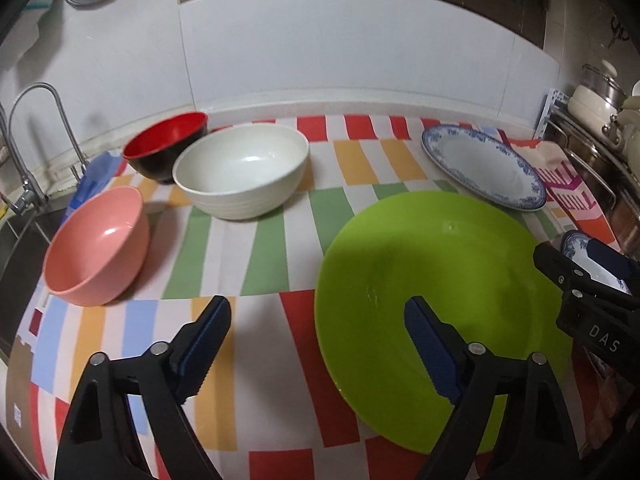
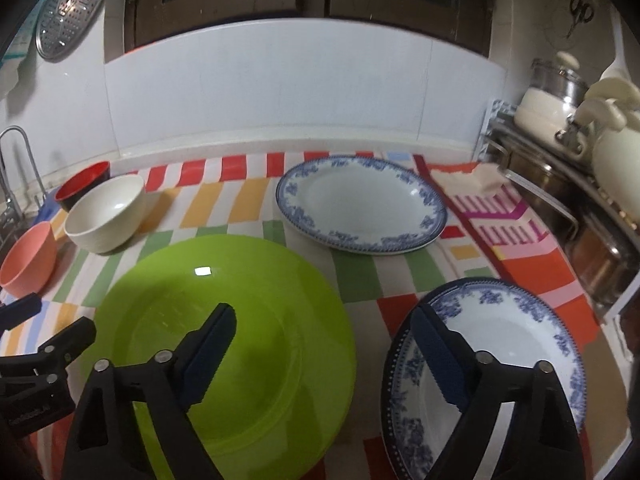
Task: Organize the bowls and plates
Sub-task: 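Move both grippers forward to the rim of the lime-green plate, then close both grippers on the lime-green plate rim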
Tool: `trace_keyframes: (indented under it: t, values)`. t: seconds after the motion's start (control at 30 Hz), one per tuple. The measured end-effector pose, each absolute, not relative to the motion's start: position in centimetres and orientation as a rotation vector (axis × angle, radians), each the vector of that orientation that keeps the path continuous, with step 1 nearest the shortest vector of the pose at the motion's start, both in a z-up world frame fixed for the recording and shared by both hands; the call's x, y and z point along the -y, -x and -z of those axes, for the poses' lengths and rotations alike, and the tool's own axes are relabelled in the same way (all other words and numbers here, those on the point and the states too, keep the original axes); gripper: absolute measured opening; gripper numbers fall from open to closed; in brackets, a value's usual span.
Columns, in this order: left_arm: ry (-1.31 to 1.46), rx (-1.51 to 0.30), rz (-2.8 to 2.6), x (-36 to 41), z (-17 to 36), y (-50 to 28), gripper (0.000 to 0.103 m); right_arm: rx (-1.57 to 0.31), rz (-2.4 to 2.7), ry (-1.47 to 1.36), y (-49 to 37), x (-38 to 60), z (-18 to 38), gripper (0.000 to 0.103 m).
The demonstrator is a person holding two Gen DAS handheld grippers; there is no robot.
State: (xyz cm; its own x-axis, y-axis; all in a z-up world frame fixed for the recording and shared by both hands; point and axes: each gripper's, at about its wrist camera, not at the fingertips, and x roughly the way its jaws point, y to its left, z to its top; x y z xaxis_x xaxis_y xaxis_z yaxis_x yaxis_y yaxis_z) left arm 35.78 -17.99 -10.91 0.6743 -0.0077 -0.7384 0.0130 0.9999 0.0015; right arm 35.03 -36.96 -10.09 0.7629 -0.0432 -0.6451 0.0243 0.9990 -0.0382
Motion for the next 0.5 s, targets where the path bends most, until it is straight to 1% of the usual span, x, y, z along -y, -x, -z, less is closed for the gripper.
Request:
trace_keyframes:
  t: [0.1, 0.17, 0.23, 0.5]
  values:
    - [0.002, -0.849, 0.016, 18.0, 11.5, -36.4, 0.084, -0.721, 0.028, 0.024, -35.5, 36.9, 10.7, 0.080]
    - [0.011, -0.859, 0.021, 18.0, 11.8, -36.6, 0.080, -0.733, 0.024, 0.023, -35.8, 36.8, 11.0, 0.078]
    - [0.016, -0.870, 0.033, 18.1, 12.1, -36.9, 0.079, -0.746, 0.015, 0.020, -36.2, 36.8, 11.4, 0.074]
    - [0.036, -0.903, 0.078, 18.5, 12.8, -37.6, 0.064, -0.801, 0.015, -0.010, -37.0, 37.3, 12.8, 0.059]
